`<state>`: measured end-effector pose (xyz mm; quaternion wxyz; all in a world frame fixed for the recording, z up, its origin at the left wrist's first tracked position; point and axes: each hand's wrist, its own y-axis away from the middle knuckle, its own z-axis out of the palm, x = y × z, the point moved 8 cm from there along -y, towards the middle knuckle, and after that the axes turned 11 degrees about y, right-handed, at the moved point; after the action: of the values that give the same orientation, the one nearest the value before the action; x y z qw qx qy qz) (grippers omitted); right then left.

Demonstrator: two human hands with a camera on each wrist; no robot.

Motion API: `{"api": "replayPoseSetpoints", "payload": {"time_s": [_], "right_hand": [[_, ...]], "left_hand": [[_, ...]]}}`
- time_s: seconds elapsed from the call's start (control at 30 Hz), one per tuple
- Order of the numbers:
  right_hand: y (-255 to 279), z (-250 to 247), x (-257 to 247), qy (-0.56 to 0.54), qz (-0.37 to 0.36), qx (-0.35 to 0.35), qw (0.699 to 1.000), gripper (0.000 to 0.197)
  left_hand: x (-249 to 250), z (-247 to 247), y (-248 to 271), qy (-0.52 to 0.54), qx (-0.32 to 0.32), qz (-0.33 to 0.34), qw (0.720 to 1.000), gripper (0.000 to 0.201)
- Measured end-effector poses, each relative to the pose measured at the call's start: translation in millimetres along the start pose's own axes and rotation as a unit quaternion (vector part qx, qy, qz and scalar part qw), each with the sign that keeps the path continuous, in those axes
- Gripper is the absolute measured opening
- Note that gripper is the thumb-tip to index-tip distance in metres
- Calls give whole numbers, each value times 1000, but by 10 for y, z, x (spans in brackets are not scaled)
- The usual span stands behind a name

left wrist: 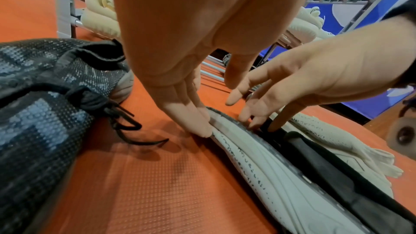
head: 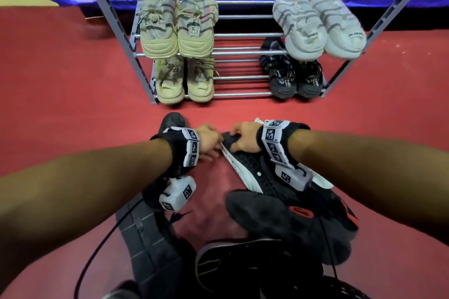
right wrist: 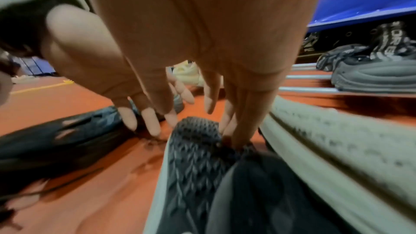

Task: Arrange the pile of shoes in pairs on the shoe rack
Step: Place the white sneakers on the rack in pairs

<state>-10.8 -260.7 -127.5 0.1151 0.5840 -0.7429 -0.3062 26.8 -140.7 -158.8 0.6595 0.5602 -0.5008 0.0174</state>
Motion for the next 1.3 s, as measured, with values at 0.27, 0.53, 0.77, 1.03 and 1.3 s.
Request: {"api": "replayPoseSetpoints", "payload": {"time_s": [0.27, 0.53, 0.77, 1.03, 1.3], "right_hand": [[52, 218, -15, 161, 22, 13, 987, 75], [77, 331, -87, 247, -12, 42, 968, 57], [25, 130, 217, -27, 47, 30, 998, 61], [49, -208, 304, -283, -13, 119, 951, 63], [-69, -458, 526, -633, 76, 124, 760, 42]], "left_hand": [[-37, -94, -30, 2, 14, -7, 1000, 6], [-53, -109, -35, -8, 12, -12, 1000, 9], [-29, -148, -6, -28, 18, 2, 999, 32], [-15, -47, -26, -33, -3, 14, 999, 25], [198, 79, 213, 18, -52, 65, 996, 41]]}}
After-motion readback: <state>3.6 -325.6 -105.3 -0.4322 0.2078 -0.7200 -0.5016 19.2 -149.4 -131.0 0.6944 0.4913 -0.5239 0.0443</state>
